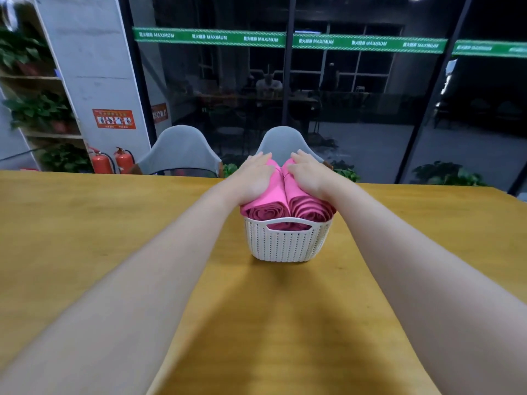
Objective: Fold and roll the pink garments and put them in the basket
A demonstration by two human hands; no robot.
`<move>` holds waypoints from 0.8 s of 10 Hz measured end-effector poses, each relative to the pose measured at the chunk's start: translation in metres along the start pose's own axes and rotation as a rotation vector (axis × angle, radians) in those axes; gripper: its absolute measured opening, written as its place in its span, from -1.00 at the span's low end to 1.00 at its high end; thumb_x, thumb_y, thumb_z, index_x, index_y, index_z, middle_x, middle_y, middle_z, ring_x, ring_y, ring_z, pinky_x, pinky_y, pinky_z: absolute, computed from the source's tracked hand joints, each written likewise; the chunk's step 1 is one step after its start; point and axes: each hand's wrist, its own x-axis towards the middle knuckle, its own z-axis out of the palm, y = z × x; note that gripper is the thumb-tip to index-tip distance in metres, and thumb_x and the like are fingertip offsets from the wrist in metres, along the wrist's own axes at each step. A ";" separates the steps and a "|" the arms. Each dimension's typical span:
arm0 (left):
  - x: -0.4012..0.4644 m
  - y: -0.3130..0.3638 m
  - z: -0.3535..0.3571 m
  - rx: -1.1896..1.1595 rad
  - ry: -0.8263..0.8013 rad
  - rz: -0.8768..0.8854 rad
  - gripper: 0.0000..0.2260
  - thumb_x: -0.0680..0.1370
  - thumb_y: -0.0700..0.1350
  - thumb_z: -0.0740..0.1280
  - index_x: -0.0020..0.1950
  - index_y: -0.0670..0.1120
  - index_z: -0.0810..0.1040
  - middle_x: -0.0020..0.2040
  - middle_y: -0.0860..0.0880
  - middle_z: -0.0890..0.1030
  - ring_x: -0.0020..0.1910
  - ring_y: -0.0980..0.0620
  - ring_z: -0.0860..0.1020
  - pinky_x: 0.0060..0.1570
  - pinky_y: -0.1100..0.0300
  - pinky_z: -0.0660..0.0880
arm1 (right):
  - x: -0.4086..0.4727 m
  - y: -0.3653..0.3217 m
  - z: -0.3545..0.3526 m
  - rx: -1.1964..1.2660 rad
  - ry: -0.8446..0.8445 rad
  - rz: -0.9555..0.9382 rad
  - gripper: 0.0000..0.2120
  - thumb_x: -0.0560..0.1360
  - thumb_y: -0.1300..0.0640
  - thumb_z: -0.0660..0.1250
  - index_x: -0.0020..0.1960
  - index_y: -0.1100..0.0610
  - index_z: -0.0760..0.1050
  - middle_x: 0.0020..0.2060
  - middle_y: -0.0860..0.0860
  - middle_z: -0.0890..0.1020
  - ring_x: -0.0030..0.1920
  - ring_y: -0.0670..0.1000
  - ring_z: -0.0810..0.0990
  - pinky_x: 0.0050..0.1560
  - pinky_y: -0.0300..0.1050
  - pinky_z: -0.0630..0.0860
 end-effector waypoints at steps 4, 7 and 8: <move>0.018 -0.012 0.016 -0.149 -0.013 -0.048 -0.50 0.75 -0.01 0.00 0.68 -0.09 -0.01 0.68 -0.05 -0.12 0.65 0.00 -0.17 0.58 0.13 -0.20 | 0.007 0.008 0.016 0.441 -0.027 0.111 -0.44 0.74 0.05 -0.04 0.65 0.24 -0.09 0.65 0.13 -0.13 0.64 0.10 -0.22 0.57 -0.09 -0.27; -0.034 0.020 -0.029 0.083 -0.212 -0.152 -0.46 0.74 0.07 -0.12 0.68 -0.10 -0.14 0.68 -0.06 -0.17 0.65 -0.03 -0.14 0.60 -0.05 0.06 | -0.038 -0.012 -0.035 0.388 -0.231 0.175 -0.31 0.62 -0.17 -0.26 0.67 0.12 -0.12 0.66 0.10 -0.08 0.65 0.11 -0.16 0.60 0.18 0.02; -0.044 0.031 -0.057 0.138 -0.276 -0.145 -0.44 0.74 0.09 -0.06 0.68 -0.07 -0.13 0.68 -0.03 -0.18 0.66 -0.05 -0.09 0.59 -0.10 0.08 | -0.053 -0.016 -0.061 0.311 -0.262 0.119 -0.39 0.70 -0.12 -0.13 0.67 0.07 -0.18 0.66 0.09 -0.12 0.65 0.10 -0.19 0.62 0.14 -0.05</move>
